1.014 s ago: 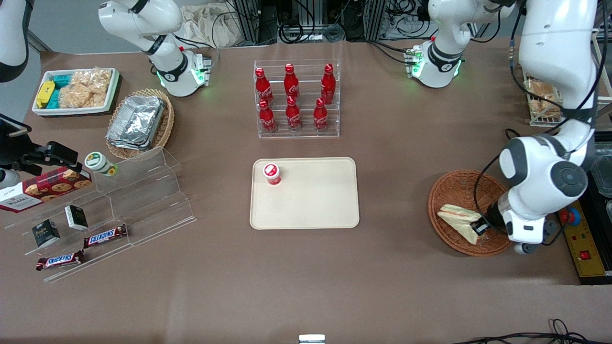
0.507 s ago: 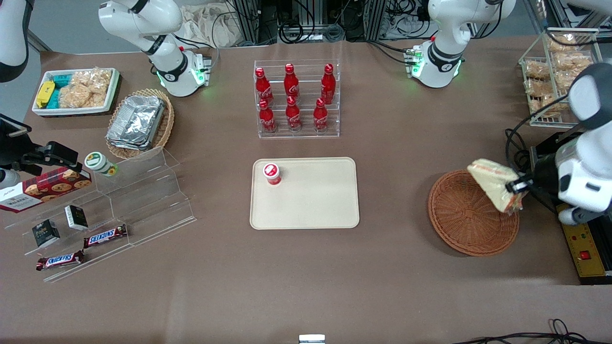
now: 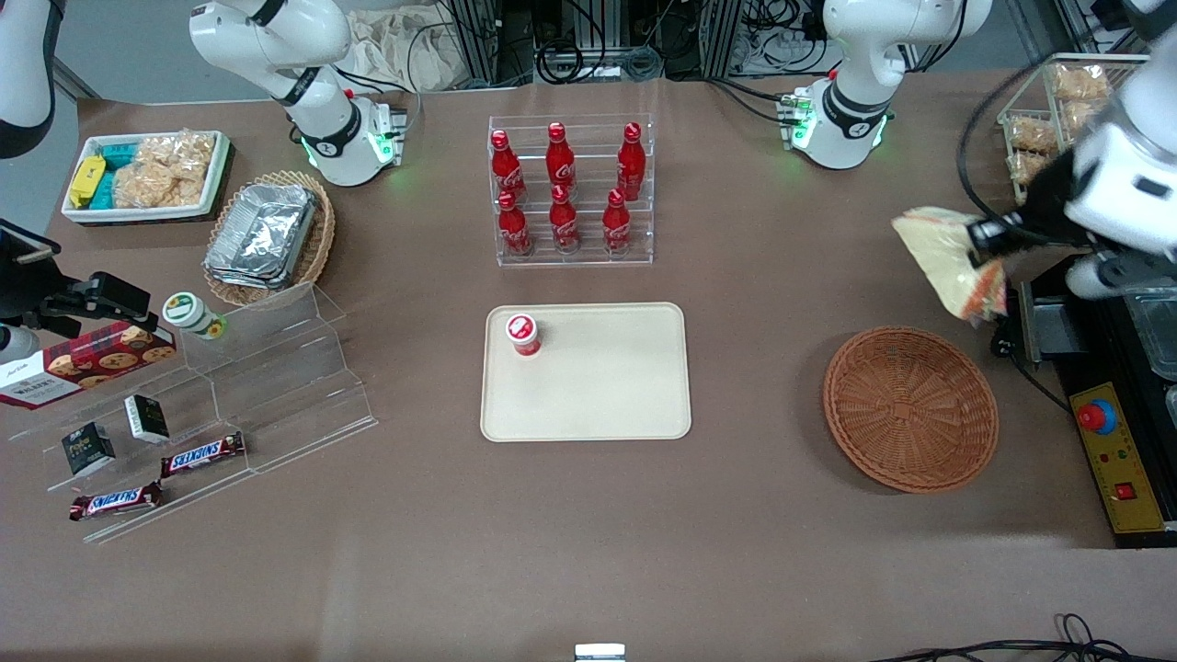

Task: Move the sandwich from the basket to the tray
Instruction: 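Carry the sandwich with the left gripper over the cream tray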

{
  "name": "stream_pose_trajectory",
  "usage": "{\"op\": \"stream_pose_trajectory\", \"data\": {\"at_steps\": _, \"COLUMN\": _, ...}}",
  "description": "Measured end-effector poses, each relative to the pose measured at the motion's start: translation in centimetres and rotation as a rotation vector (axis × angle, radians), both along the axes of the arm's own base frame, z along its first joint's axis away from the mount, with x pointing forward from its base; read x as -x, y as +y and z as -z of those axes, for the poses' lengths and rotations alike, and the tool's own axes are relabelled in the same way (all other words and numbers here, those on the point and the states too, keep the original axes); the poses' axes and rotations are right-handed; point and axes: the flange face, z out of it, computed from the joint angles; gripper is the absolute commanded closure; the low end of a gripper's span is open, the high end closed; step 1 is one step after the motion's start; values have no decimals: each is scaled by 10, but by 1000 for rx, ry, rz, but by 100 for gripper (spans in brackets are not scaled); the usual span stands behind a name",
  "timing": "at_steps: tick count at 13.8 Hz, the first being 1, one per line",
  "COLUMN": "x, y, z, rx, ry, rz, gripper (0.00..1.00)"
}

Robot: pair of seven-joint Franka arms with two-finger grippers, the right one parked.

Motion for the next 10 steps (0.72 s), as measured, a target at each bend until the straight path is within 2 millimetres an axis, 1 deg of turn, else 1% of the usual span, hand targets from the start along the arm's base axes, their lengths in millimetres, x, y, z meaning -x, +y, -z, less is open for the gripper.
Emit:
{"op": "stream_pose_trajectory", "data": {"at_steps": 2, "x": 26, "y": -56, "z": -10, "rx": 1, "ry": -9, "rz": -11, "gripper": 93}}
{"op": "stream_pose_trajectory", "data": {"at_steps": 3, "x": 37, "y": -84, "z": -9, "rx": 2, "ry": -6, "rz": -21, "gripper": 93}}
{"op": "stream_pose_trajectory", "data": {"at_steps": 5, "x": 54, "y": -135, "z": 4, "rx": -2, "ry": 10, "rz": -25, "gripper": 92}}
{"op": "stream_pose_trajectory", "data": {"at_steps": 7, "x": 54, "y": -178, "z": 31, "rx": 12, "ry": 8, "rz": -26, "gripper": 92}}
{"op": "stream_pose_trajectory", "data": {"at_steps": 9, "x": 42, "y": -211, "z": 72, "rx": 17, "ry": 20, "rz": -21, "gripper": 90}}
{"op": "stream_pose_trajectory", "data": {"at_steps": 10, "x": 34, "y": -225, "z": 97, "rx": 22, "ry": 33, "rz": -9, "gripper": 90}}
